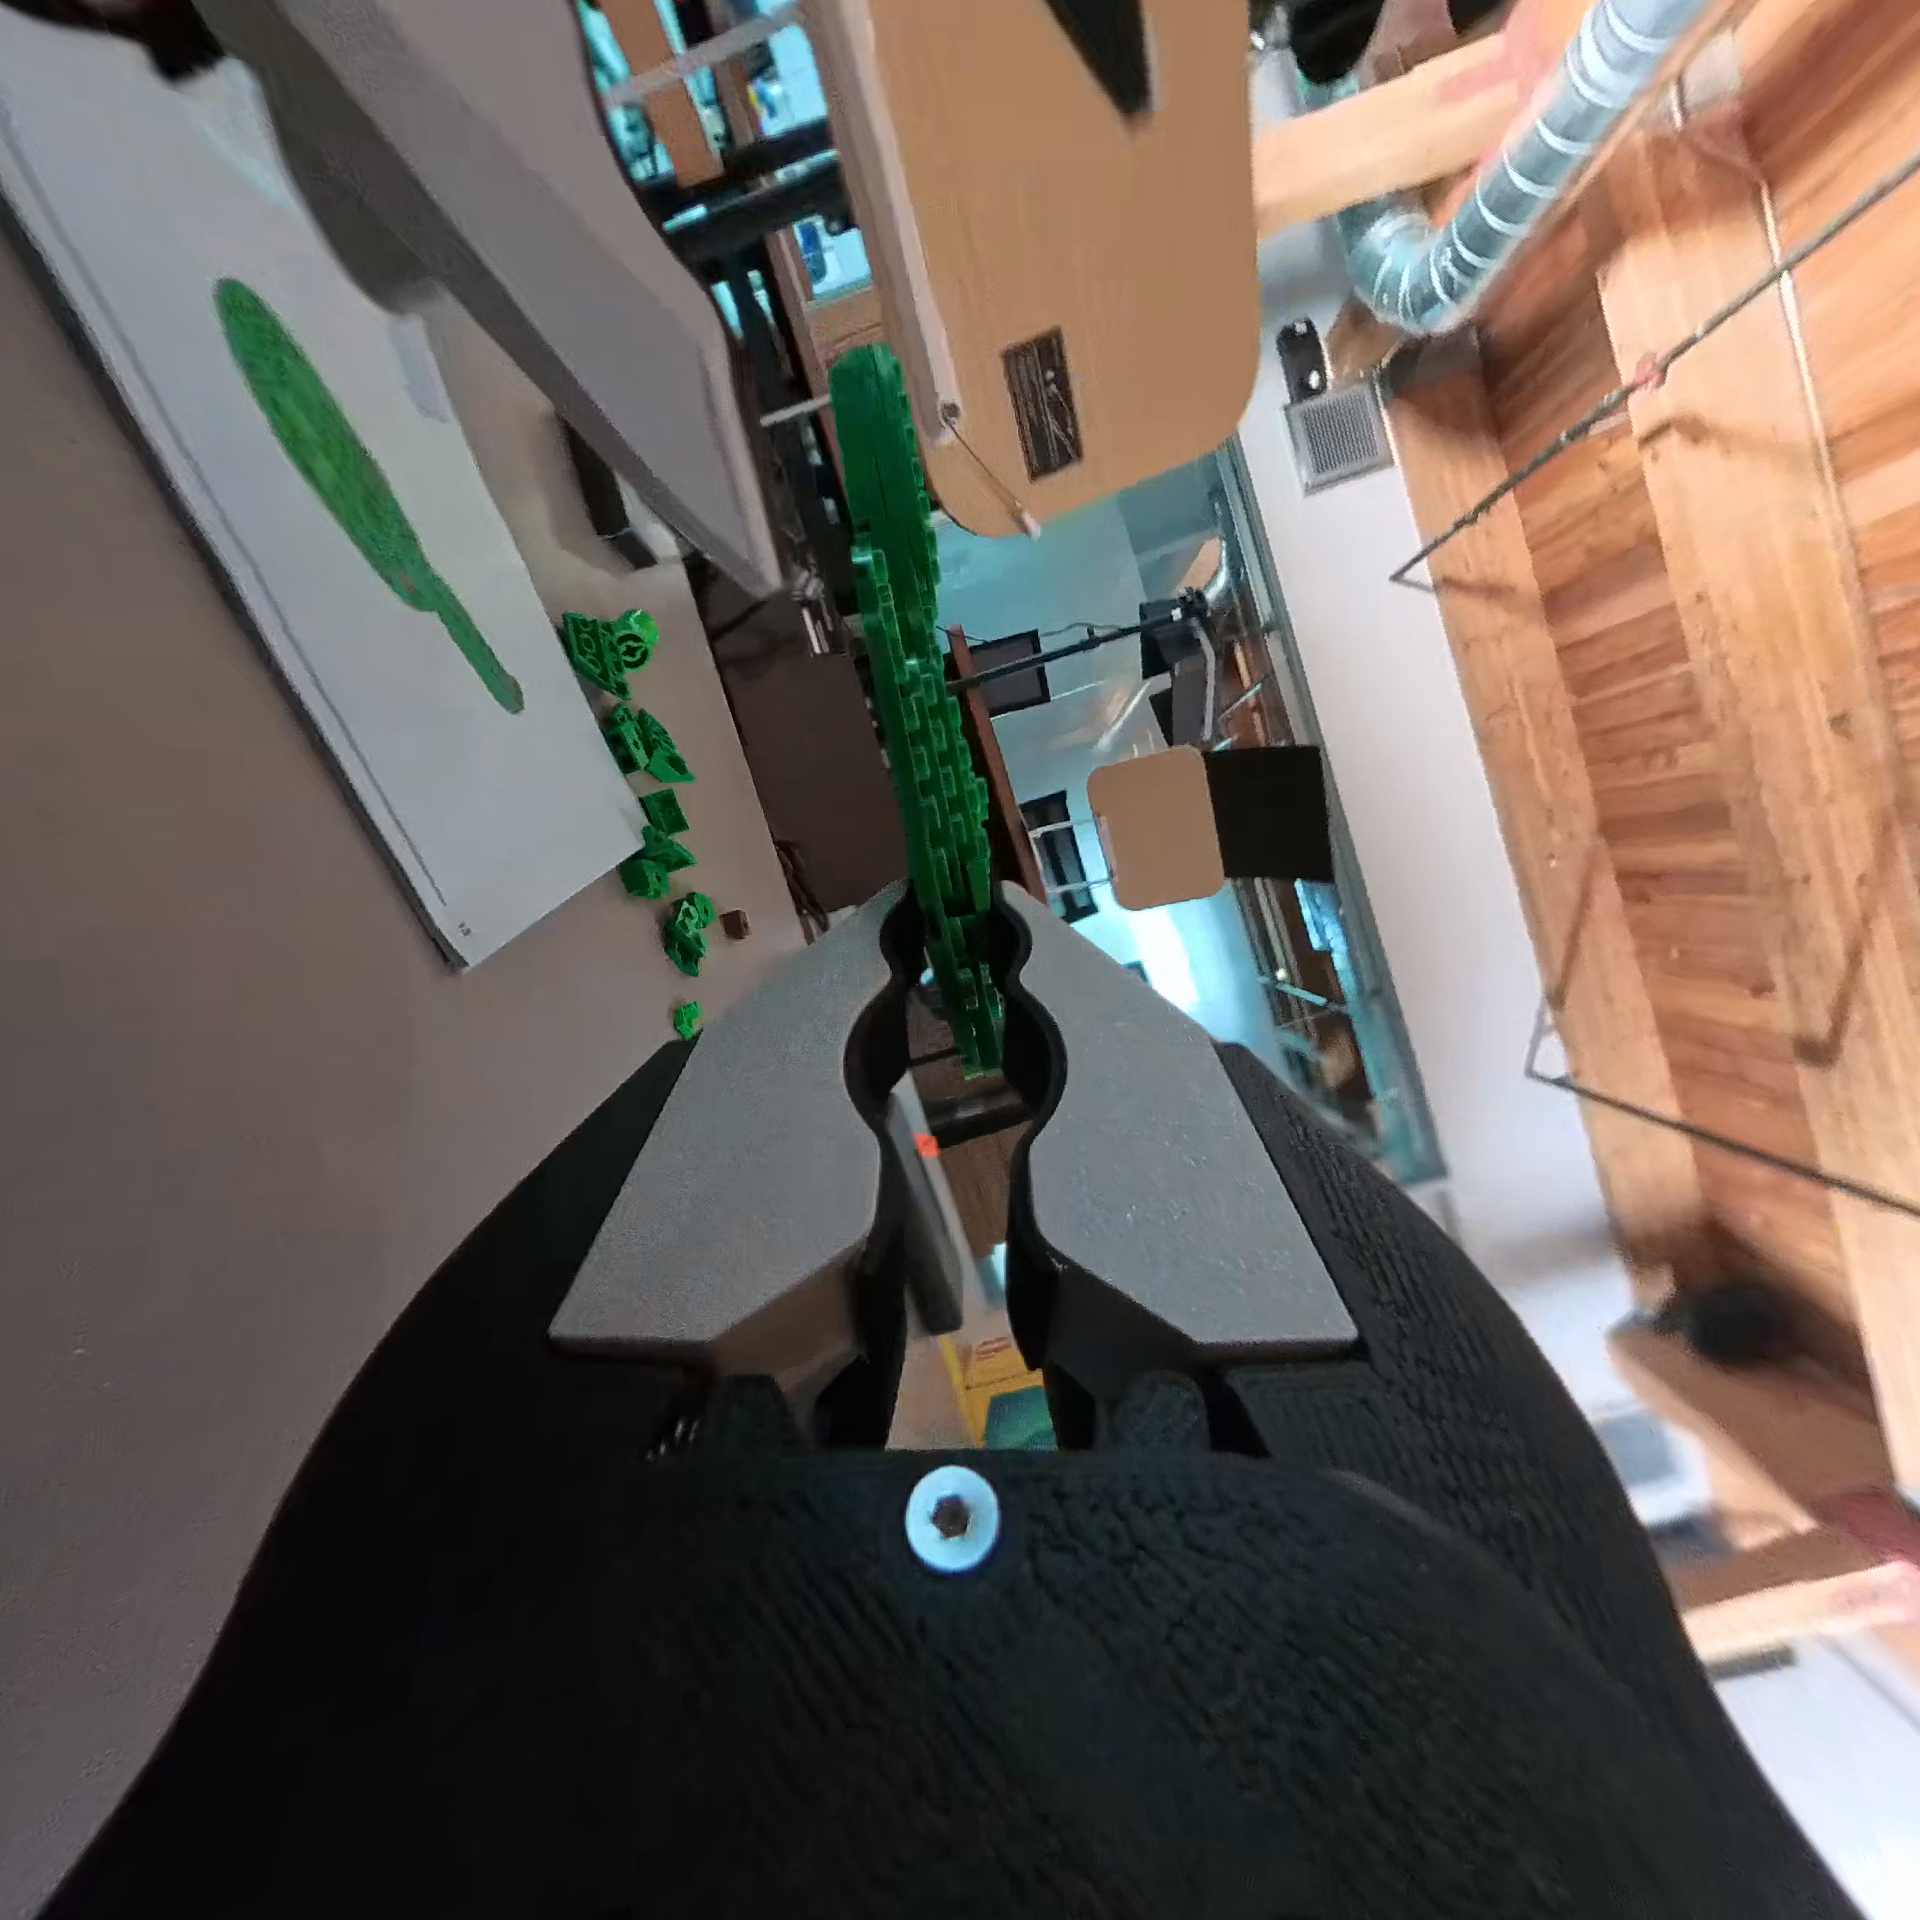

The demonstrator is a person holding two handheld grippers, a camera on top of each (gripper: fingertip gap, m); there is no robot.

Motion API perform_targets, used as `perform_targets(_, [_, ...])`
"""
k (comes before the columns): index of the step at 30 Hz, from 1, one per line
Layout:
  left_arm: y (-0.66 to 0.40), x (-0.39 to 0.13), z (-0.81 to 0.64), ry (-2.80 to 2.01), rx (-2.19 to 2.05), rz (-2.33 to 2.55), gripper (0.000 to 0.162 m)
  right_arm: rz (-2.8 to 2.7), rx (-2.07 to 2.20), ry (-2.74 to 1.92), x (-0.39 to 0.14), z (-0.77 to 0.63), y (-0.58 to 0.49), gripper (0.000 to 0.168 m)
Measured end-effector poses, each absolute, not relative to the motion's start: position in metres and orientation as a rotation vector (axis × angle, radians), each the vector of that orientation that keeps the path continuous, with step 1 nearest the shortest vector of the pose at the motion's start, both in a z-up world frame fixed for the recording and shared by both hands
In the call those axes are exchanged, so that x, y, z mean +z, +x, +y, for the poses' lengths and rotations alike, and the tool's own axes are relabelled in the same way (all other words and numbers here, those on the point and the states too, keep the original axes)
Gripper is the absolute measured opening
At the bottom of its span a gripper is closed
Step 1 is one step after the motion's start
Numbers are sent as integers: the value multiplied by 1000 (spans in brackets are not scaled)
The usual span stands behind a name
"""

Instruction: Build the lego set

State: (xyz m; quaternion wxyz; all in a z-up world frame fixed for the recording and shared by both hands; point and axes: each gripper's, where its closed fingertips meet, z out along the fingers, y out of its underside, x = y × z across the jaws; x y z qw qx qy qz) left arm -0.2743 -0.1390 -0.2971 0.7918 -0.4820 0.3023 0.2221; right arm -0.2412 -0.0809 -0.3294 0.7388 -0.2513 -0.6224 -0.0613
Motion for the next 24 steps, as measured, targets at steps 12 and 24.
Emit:
perform_targets(12, [-276, -286, -152, -1018, -208, 513, 110, -1437, 685, -566, -313, -142, -237, 10])
perform_targets(24, [-219, -313, -184, -848, 71, 987, 17, -1597, 494, -437, -331, -162, -243, 12])
